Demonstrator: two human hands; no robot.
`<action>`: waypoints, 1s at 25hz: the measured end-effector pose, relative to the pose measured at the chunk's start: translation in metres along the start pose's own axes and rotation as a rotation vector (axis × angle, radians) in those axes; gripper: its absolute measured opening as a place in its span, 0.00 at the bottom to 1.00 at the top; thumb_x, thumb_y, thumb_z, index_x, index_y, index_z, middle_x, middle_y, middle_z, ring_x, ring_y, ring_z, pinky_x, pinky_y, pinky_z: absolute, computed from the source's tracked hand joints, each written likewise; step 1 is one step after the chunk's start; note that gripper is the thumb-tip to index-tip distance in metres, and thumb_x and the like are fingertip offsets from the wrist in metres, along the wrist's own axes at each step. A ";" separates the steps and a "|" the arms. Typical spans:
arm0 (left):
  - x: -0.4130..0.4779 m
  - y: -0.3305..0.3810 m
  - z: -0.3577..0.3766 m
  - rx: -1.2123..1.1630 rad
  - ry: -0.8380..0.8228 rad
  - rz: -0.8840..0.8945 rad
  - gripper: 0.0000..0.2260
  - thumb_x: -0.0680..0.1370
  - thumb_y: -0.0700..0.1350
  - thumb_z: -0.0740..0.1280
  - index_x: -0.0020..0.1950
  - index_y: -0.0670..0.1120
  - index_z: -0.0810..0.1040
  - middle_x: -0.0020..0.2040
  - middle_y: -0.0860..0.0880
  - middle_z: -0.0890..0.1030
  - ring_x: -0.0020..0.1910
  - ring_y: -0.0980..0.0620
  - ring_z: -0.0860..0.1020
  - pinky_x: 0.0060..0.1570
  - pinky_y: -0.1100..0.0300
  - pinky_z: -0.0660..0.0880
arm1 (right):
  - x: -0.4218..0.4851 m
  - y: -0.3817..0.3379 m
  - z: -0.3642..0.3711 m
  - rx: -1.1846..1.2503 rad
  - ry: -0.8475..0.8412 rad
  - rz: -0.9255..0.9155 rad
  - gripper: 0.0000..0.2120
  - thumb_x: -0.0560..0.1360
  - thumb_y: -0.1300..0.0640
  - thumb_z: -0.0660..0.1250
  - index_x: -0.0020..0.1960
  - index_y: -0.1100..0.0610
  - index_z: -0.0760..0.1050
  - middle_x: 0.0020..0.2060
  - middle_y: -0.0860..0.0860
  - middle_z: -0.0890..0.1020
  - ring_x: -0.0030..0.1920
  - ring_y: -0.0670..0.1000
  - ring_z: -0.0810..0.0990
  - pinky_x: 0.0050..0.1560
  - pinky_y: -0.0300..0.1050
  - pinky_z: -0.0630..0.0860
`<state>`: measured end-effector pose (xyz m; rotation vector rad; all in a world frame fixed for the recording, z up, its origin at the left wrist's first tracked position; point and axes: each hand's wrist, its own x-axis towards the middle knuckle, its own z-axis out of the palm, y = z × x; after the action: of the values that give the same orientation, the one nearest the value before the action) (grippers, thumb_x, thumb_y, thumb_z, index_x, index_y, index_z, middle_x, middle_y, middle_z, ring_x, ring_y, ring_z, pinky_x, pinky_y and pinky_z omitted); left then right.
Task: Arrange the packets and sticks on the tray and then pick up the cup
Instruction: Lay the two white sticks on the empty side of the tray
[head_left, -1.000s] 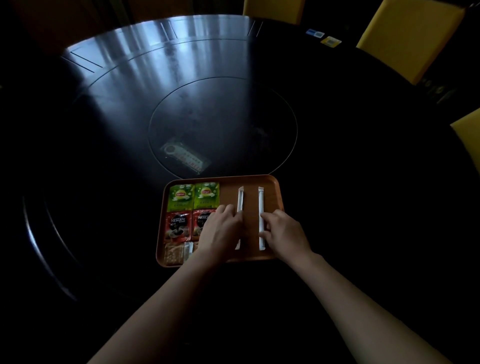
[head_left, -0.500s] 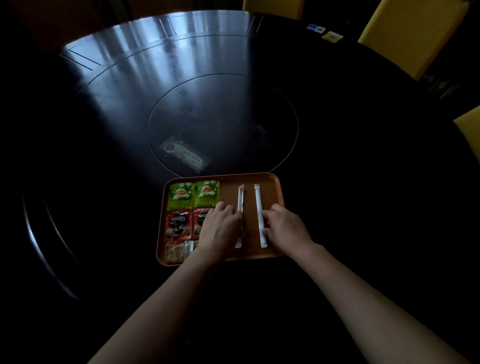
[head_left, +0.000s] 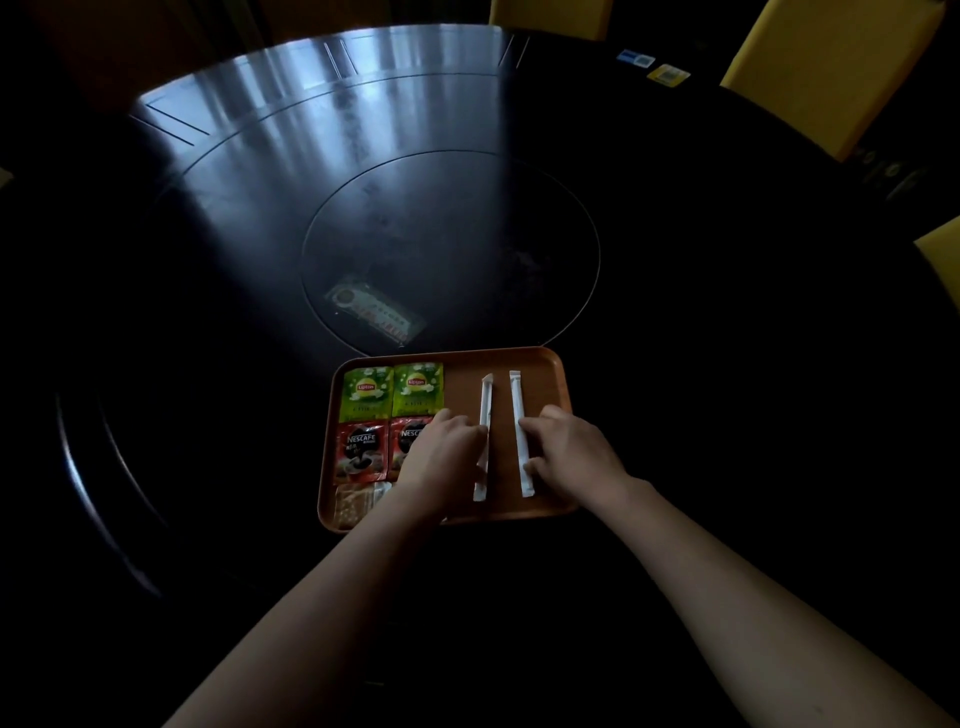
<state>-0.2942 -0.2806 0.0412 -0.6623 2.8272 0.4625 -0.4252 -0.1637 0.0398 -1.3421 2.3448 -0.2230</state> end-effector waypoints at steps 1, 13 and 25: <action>0.000 -0.001 0.000 0.000 -0.003 0.002 0.17 0.73 0.47 0.75 0.60 0.46 0.79 0.52 0.46 0.80 0.53 0.47 0.72 0.48 0.58 0.69 | 0.001 0.001 0.000 -0.003 -0.013 -0.008 0.27 0.72 0.53 0.72 0.69 0.52 0.69 0.57 0.50 0.75 0.55 0.53 0.77 0.56 0.49 0.76; 0.002 -0.009 -0.005 0.047 -0.050 0.049 0.25 0.75 0.49 0.72 0.71 0.47 0.72 0.61 0.46 0.78 0.60 0.46 0.71 0.57 0.54 0.72 | 0.007 0.006 0.001 -0.039 -0.037 -0.043 0.26 0.73 0.52 0.71 0.69 0.51 0.69 0.56 0.49 0.75 0.54 0.53 0.77 0.54 0.50 0.77; -0.014 -0.017 -0.002 -0.139 0.122 -0.058 0.28 0.73 0.45 0.74 0.72 0.51 0.71 0.60 0.47 0.76 0.60 0.48 0.73 0.58 0.55 0.74 | -0.002 0.013 -0.003 0.121 0.126 -0.033 0.20 0.74 0.52 0.69 0.66 0.50 0.72 0.55 0.49 0.78 0.55 0.52 0.78 0.53 0.47 0.76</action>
<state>-0.2739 -0.2903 0.0428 -0.8235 2.8999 0.6328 -0.4359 -0.1552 0.0383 -1.3443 2.3705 -0.4644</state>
